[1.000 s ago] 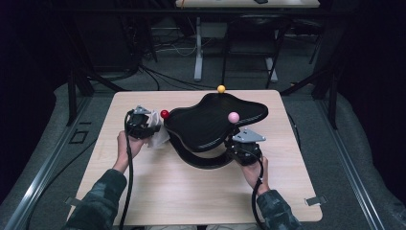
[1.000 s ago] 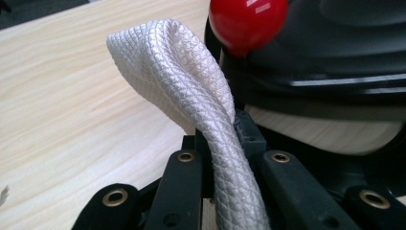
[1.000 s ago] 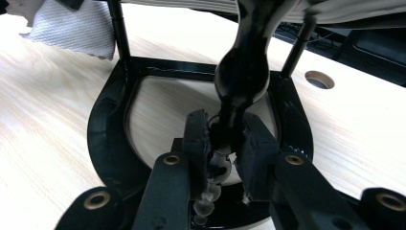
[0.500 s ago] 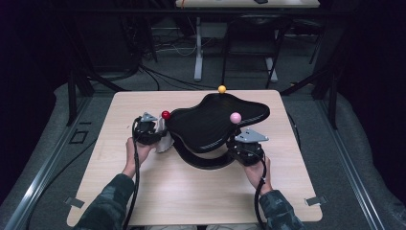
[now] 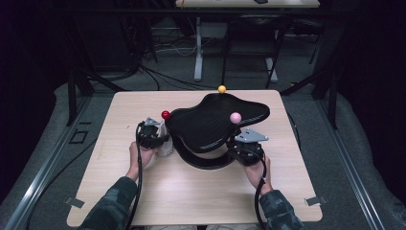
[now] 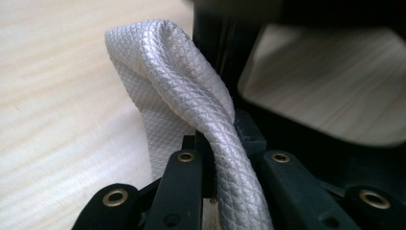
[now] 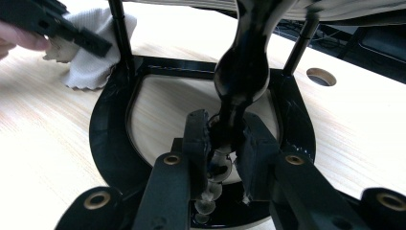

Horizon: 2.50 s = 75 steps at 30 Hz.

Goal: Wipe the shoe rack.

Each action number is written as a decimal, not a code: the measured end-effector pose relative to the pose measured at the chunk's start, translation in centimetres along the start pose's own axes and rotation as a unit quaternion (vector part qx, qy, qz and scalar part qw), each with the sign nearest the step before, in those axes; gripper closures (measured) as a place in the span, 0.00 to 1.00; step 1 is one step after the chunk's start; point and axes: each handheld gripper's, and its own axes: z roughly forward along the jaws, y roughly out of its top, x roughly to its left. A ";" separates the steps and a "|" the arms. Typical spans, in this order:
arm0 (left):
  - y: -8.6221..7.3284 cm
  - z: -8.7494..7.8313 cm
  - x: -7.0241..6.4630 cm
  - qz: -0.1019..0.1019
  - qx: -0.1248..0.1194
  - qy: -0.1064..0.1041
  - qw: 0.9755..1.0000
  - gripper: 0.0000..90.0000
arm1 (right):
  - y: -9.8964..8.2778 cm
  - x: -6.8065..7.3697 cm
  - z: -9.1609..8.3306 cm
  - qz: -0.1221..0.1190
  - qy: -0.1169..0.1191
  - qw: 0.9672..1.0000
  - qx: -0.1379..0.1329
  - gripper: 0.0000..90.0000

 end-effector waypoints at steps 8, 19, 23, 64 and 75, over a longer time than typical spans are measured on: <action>0.3 -0.6 -0.1 0.005 -0.006 -0.007 1.000 0.92 | 0.0 0.0 0.0 0.000 0.000 1.000 0.000 0.83; -1.6 0.7 -0.4 -0.011 -0.006 -0.011 1.000 0.92 | -0.1 0.0 0.1 -0.001 0.001 1.000 -0.006 0.83; -2.2 0.9 -0.6 -0.021 -0.013 -0.011 1.000 0.92 | -0.2 0.0 0.1 0.000 0.002 1.000 -0.008 0.83; -3.5 0.3 -1.7 -0.026 -0.045 0.002 0.999 0.92 | 0.2 1.4 0.7 0.002 -0.004 1.000 -0.011 0.83; -3.7 0.8 -2.4 -0.027 -0.054 0.013 0.998 0.92 | 0.3 1.4 0.8 0.001 0.000 1.000 -0.010 0.83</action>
